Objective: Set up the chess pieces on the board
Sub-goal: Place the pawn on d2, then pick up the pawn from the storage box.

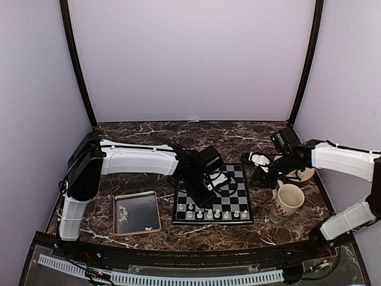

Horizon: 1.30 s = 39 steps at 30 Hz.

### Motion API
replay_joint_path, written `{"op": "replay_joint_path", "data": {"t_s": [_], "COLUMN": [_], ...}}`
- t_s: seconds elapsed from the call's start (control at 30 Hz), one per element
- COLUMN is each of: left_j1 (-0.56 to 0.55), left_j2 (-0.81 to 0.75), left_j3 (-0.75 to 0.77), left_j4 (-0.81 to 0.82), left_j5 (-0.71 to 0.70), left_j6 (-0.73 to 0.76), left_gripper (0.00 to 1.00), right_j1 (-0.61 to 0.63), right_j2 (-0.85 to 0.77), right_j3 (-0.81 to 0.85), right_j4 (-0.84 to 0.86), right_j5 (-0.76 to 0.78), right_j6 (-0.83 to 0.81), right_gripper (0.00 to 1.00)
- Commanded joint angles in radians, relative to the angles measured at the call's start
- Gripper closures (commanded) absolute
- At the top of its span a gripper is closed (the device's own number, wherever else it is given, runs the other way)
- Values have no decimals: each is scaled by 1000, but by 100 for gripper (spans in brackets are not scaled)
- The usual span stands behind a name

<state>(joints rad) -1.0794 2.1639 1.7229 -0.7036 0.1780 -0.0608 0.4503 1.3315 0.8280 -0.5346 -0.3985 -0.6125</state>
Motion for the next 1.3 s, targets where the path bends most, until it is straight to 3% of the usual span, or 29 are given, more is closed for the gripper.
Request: {"op": "replay_joint_path", "data": {"t_s": [0.0,0.33,0.63,0.77,0.97,1.13,1.27], "left_j1": [-7,-8,0,50,202,282,306], "left_j2": [5,8,-102,-236,-519,-694,-760], "left_j3": [33,63,58,-78,-435,-660,-748], "left_j4": [-17,-25,-60,-59,-41,-81,-132], "left_j5": [-6,-5,-201,-310,-348,-351,-371], "left_j6": [-2,-12,-55,-194,-435,-506,-527], "left_gripper": [83,79,72,71,70,70,71], "right_j1": [-5,-5,-5,-6,-7,-7,-7], "right_j2": [7,8,5,2,3,5,4], "right_j3": [-5,-6,-6,-6,-4,-3,-2], "right_j4": [-5,-6,-8,-8,-7,-8,-8], "right_j5": [5,1,-3,-1,0,-2,-3], "right_j6": [-5,-6,-7,-6,-8,-9,-9], "right_gripper": [76,77,77,77,77,77,76]}}
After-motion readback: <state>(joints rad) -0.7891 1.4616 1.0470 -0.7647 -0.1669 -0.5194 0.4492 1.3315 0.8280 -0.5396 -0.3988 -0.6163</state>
